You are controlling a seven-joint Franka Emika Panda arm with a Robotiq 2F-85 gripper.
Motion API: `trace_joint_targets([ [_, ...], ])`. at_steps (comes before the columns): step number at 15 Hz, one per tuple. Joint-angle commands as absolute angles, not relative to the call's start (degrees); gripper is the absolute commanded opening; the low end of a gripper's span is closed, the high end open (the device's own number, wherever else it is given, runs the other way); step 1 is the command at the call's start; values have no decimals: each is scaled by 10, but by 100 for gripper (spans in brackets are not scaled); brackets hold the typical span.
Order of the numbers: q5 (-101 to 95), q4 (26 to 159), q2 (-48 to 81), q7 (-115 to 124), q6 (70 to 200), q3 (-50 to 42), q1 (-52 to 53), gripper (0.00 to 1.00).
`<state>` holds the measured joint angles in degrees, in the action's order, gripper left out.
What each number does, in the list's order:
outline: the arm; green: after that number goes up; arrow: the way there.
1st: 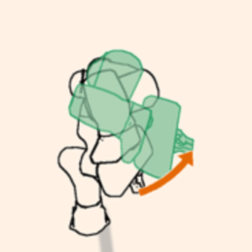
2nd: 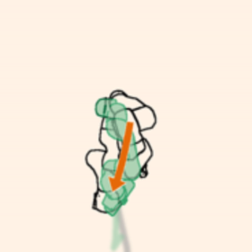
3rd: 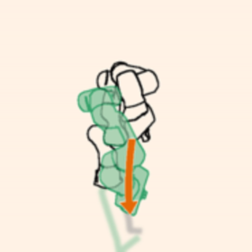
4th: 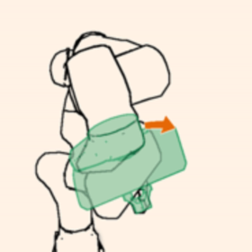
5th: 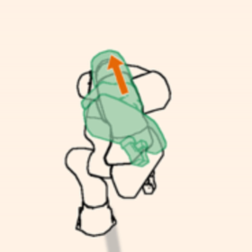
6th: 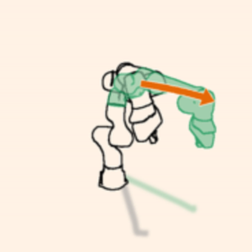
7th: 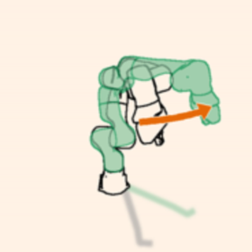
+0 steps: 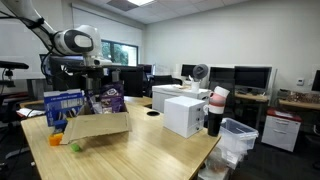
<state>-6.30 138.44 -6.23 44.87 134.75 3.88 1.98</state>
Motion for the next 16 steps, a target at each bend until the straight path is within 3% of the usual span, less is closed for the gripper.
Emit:
trace_joint_targets([
  [1,-77,1374,-43,448,1355,36,8,100],
  [3,-80,1370,-35,448,1356,32,6,100],
  [4,-80,1368,-31,446,1355,30,7,95],
  [5,-80,1365,-28,447,1355,28,7,74],
  [6,-80,1363,-24,446,1355,27,7,68],
  [10,-76,1356,-13,448,1354,23,12,32],
  [14,-72,1345,-8,456,1346,23,13,10],
  [16,-66,1340,-6,457,1340,23,14,5],
])
